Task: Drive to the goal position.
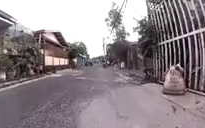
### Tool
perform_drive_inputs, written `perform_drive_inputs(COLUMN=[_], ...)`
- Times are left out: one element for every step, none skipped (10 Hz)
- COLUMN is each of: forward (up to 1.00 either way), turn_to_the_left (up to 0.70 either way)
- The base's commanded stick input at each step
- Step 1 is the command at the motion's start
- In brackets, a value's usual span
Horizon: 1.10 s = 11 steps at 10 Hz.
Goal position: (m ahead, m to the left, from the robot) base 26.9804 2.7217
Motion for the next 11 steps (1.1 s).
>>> perform_drive_inputs(forward=[0.00,0.00,0.00,0.00,0.00,0.00,0.00,0.13,0.50,0.70,0.70], turn_to_the_left=[0.00,0.00,0.00,0.00,0.00,0.00,0.00,0.00,0.00,0.00,0.00])
